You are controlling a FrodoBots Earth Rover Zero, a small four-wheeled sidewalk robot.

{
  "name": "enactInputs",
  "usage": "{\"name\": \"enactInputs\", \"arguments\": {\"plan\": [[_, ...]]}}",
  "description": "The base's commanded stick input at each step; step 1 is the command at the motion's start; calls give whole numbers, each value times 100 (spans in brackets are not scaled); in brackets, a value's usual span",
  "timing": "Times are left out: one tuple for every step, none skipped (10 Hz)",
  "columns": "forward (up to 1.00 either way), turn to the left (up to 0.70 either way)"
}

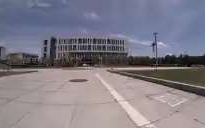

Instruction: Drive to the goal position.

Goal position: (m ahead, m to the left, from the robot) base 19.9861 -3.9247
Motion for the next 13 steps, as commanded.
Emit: {"name": "enactInputs", "arguments": {"plan": [[70, 0], [70, 0], [70, 0], [70, 0], [70, 0], [70, 0], [70, 0], [70, 0], [70, 0], [70, 0], [70, 0], [70, 0], [70, 0]]}}
